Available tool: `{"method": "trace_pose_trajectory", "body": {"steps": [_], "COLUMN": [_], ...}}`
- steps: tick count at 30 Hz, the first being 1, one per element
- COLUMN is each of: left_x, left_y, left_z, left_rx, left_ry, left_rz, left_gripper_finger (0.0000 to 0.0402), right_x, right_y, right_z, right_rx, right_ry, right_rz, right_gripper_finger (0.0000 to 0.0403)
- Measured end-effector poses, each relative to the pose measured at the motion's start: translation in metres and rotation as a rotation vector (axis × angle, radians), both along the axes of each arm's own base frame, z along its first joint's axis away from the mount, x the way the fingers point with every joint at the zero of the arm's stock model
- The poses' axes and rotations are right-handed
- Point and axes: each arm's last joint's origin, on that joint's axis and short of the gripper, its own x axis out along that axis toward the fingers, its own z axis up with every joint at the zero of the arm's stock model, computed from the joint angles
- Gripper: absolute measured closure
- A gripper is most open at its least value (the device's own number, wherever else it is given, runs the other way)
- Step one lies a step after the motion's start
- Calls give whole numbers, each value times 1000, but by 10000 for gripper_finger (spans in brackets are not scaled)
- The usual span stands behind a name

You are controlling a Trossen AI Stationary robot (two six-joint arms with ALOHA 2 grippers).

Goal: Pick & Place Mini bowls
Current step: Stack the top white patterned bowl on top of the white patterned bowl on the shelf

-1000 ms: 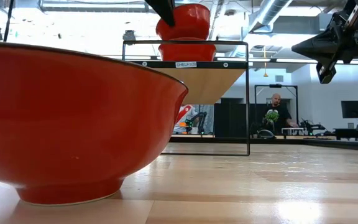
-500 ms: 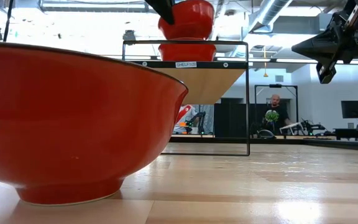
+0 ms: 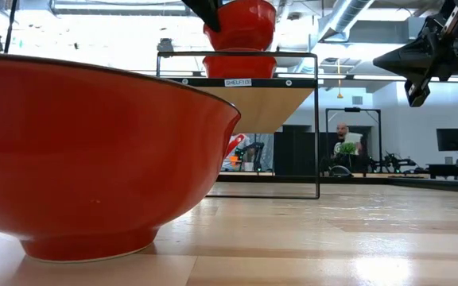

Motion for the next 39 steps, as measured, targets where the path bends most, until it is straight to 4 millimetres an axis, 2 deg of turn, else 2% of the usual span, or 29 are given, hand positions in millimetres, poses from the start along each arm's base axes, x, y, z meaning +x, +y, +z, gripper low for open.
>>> {"method": "trace_pose_trajectory", "body": {"steps": [12,24,39], "left_x": [-2,6,5], "left_y": [-1,-2,1], "left_z": [-1,-15,-16], "left_rx": [31,70,80], "left_ry": [34,90,108], "left_rz": [-63,-59,-51], "left_gripper_finger": [393,393,391], "right_x": [0,0,0], "right_y": [0,0,0], "right_z": [0,0,0], "right_rx": [0,0,0], "right_ry": [0,0,0], "right_rz": [1,1,0], "right_gripper_finger": [403,403,403]}}
